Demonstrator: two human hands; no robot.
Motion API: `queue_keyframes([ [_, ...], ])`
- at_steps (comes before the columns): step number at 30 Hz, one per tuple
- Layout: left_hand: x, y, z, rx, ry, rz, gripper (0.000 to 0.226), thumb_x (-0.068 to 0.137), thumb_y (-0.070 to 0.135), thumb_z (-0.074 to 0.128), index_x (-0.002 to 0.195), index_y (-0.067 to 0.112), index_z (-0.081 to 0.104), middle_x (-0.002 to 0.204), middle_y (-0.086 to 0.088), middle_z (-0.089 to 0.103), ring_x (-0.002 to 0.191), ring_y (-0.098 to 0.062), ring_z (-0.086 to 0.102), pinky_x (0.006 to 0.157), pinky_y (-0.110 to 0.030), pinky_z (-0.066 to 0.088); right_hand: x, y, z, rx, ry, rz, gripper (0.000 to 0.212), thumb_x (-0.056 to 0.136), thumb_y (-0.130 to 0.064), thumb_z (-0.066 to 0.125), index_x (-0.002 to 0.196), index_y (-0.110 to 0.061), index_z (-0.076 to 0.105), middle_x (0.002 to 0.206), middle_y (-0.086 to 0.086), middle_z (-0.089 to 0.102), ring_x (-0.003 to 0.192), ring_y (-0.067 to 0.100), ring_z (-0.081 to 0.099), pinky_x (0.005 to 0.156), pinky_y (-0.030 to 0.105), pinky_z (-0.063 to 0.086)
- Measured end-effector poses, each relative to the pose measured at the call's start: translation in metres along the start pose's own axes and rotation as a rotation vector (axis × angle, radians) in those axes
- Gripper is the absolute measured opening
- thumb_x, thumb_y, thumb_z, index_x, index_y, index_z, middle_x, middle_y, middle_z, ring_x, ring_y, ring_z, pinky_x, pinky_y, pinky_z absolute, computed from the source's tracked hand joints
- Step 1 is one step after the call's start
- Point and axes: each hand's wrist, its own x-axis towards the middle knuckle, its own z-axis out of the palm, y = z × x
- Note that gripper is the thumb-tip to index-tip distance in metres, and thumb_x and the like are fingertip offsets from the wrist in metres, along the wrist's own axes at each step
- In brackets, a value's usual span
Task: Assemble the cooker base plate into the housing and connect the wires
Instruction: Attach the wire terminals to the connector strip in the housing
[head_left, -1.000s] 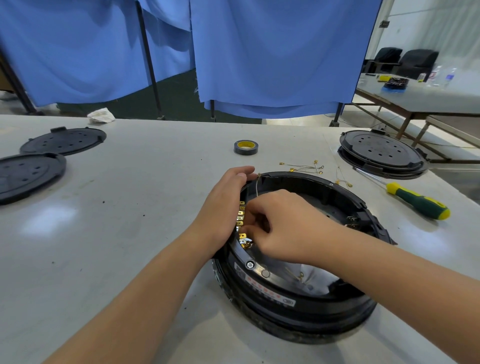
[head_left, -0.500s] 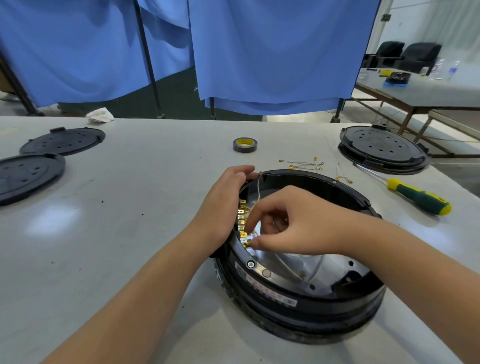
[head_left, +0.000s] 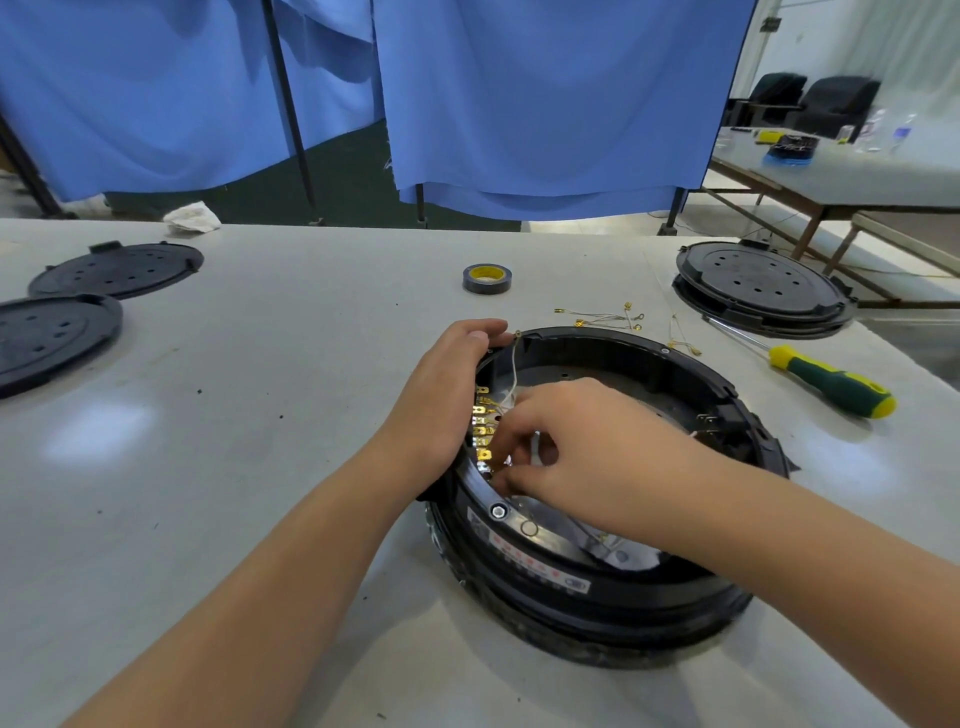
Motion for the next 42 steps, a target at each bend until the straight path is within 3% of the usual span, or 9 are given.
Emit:
queue_keyframes([
  [4,-0.0002,0.0006,0.0003,-0.013,0.005,-0.007,0.036,0.102,0.016,0.028,0.122,0.018,0.058,0.124,0.002,0.063,0.119,-0.015,0.056,0.108,-0.037,0.039,-0.0035,0.0014,0.0001,0.006,0.015,0.03,0.007,0.078,-0.038,0.074,0.083,-0.034,0.071,0.069,-0.016,0.056,0.065,-0.005,0.049,0.061,0.017,0.039],
  [10,-0.0001,-0.0003,0.0,0.014,0.003,0.006,0.037,0.103,0.016,0.027,0.124,0.017,0.057,0.124,0.002,0.063,0.119,-0.014,0.055,0.107,-0.034,0.039,-0.0024,0.0047,-0.0011,0.094,-0.013,0.043,0.007,0.08,-0.036,0.074,0.087,-0.035,0.075,0.076,-0.018,0.064,0.071,-0.004,0.055,0.07,0.019,0.046],
  [18,0.0005,-0.0005,-0.0002,0.013,0.003,0.016,0.036,0.102,0.016,0.027,0.124,0.017,0.057,0.124,0.003,0.063,0.118,-0.012,0.055,0.103,-0.028,0.04,-0.0035,0.0057,0.0044,0.043,0.038,0.034,0.006,0.081,-0.038,0.071,0.084,-0.033,0.074,0.069,-0.019,0.056,0.065,-0.006,0.051,0.059,0.008,0.035],
  [24,0.0006,-0.0008,-0.0005,0.013,0.0,0.021,0.037,0.102,0.016,0.028,0.124,0.018,0.057,0.124,0.004,0.063,0.117,-0.01,0.055,0.099,-0.024,0.04,-0.005,0.0065,0.0053,0.076,0.051,0.023,0.004,0.081,-0.036,0.072,0.079,-0.032,0.072,0.073,-0.017,0.061,0.07,-0.006,0.053,0.058,0.008,0.036],
  [27,0.0008,-0.0009,-0.0002,0.003,0.0,0.019,0.036,0.102,0.016,0.028,0.124,0.017,0.057,0.124,0.003,0.063,0.118,-0.011,0.055,0.102,-0.028,0.04,-0.005,0.0067,0.0049,0.085,0.048,0.025,0.005,0.081,-0.034,0.072,0.076,-0.032,0.071,0.074,-0.016,0.062,0.073,-0.004,0.054,0.058,0.007,0.037],
  [31,0.0011,-0.0011,0.0,-0.004,-0.001,0.015,0.036,0.102,0.016,0.028,0.124,0.017,0.057,0.124,0.003,0.063,0.118,-0.013,0.055,0.106,-0.033,0.04,-0.0042,0.0067,0.0041,0.086,0.054,0.027,0.005,0.081,-0.033,0.072,0.078,-0.029,0.072,0.075,-0.015,0.064,0.069,-0.003,0.054,0.059,0.009,0.037],
  [37,0.0012,-0.0018,-0.0008,0.005,-0.001,0.025,0.036,0.101,0.017,0.028,0.122,0.02,0.058,0.121,0.007,0.064,0.117,-0.009,0.055,0.1,-0.025,0.04,-0.0049,0.0064,0.0049,0.085,0.059,0.033,0.006,0.081,-0.035,0.072,0.077,-0.031,0.071,0.068,-0.018,0.059,0.067,-0.006,0.052,0.057,0.009,0.034],
  [42,0.0022,-0.0037,-0.0002,-0.008,0.013,0.03,0.035,0.101,0.016,0.029,0.12,0.018,0.059,0.12,0.005,0.065,0.116,-0.011,0.056,0.105,-0.032,0.04,-0.0053,0.0046,0.0059,0.035,0.082,0.027,0.009,0.08,-0.038,0.071,0.074,-0.032,0.068,0.067,-0.015,0.059,0.064,-0.004,0.05,0.054,0.011,0.031],
])
